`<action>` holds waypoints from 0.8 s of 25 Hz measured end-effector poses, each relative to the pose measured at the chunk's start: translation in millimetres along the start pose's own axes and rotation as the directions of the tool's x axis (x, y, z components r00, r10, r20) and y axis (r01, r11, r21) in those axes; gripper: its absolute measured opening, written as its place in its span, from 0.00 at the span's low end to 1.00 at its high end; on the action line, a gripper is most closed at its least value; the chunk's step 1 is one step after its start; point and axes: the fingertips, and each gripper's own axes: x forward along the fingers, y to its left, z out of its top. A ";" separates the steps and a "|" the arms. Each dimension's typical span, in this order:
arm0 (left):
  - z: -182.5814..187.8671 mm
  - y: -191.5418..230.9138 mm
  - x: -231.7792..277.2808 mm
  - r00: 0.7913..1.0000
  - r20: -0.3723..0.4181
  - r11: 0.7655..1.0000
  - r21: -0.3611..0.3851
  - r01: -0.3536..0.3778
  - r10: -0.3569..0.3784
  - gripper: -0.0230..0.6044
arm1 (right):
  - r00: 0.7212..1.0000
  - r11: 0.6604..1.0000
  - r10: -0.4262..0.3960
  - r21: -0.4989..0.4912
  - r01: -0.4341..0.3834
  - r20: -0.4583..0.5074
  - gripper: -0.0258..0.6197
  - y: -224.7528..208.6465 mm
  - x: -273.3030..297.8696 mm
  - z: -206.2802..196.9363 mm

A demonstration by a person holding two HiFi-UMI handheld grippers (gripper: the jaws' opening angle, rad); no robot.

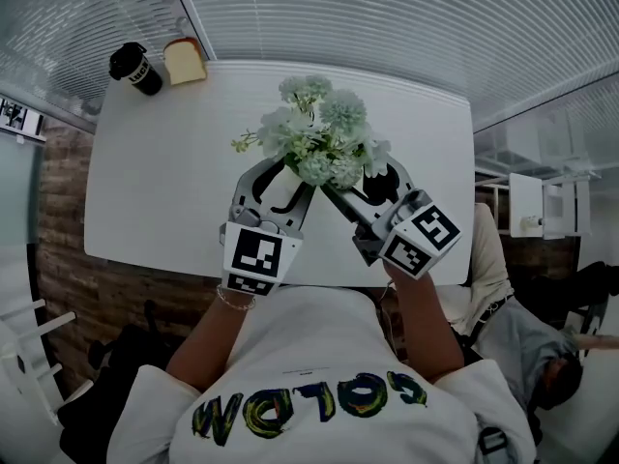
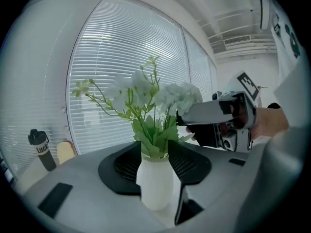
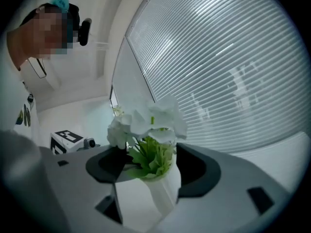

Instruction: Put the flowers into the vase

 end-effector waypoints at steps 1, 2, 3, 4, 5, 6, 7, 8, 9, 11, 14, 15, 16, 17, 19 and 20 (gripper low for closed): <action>0.2 0.0 -1.0 1.000 -0.002 1.000 -0.004 0.001 -0.001 0.33 | 1.000 1.000 -0.004 -0.006 0.004 0.000 0.53 -0.5 -1.8 0.3; 0.0 0.3 -2.7 1.000 -0.004 1.000 -0.010 0.003 -0.003 0.33 | 1.000 1.000 -0.010 -0.012 0.010 0.000 0.53 -0.4 -3.4 0.6; -0.7 1.1 -5.4 1.000 -0.005 1.000 -0.016 0.004 -0.005 0.33 | 1.000 1.000 -0.015 -0.018 0.016 0.002 0.53 0.7 -4.4 0.8; -1.9 2.3 -9.5 1.000 -0.005 1.000 -0.023 0.006 -0.006 0.33 | 1.000 0.999 -0.021 -0.025 0.021 0.004 0.53 3.3 -5.1 0.8; -3.7 3.8 -14.8 1.000 -0.004 1.000 -0.028 0.006 -0.006 0.34 | 1.000 0.999 -0.026 -0.032 0.026 0.006 0.53 7.2 -5.4 0.3; -5.8 5.3 -20.5 1.000 -0.003 0.999 -0.033 0.005 -0.005 0.34 | 1.000 0.999 -0.030 -0.041 0.030 0.007 0.52 11.6 -5.6 -0.6; -7.9 6.4 -25.6 1.000 -0.001 0.999 -0.037 0.004 -0.004 0.34 | 0.999 0.998 -0.034 -0.049 0.034 0.007 0.52 15.4 -6.0 -1.8; -9.5 6.6 -29.5 1.000 0.002 0.999 -0.042 0.003 -0.002 0.34 | 0.999 0.998 -0.037 -0.058 0.038 0.007 0.52 17.8 -7.1 -3.0; -10.3 5.8 -31.8 1.000 0.006 0.999 -0.048 0.002 -0.002 0.34 | 0.999 0.997 -0.042 -0.064 0.042 0.007 0.51 18.4 -9.2 -3.7; -9.1 2.2 -33.3 1.000 0.012 0.998 -0.058 0.003 -0.002 0.34 | 0.999 0.996 -0.053 -0.073 0.054 0.007 0.50 15.8 -15.5 -3.1; -4.5 -2.2 -35.7 1.000 0.021 0.997 -0.071 0.004 -0.003 0.34 | 0.997 0.992 -0.079 -0.095 0.078 0.000 0.48 12.1 -24.8 -1.4; -3.1 -3.0 -37.5 1.000 0.026 0.997 -0.074 0.004 -0.002 0.34 | 0.996 0.991 -0.087 -0.104 0.086 -0.003 0.47 12.0 -27.2 -1.5; -2.1 -3.5 -39.7 0.999 0.032 0.997 -0.078 0.003 0.000 0.34 | 0.995 0.989 -0.095 -0.114 0.094 -0.005 0.47 12.5 -29.5 -1.7; -1.5 -3.8 -42.1 0.999 0.037 0.997 -0.082 0.002 0.001 0.33 | 0.995 0.987 -0.103 -0.126 0.101 -0.007 0.46 13.3 -31.6 -2.1; -0.9 -4.1 -46.7 0.999 0.047 0.996 -0.093 -0.002 0.006 0.33 | 0.993 0.982 -0.117 -0.147 0.115 -0.008 0.45 14.9 -36.2 -1.9; 0.3 -4.5 -48.8 0.999 0.052 0.995 -0.098 -0.003 0.008 0.33 | 0.992 0.980 -0.124 -0.155 0.121 -0.008 0.44 15.5 -38.9 -1.1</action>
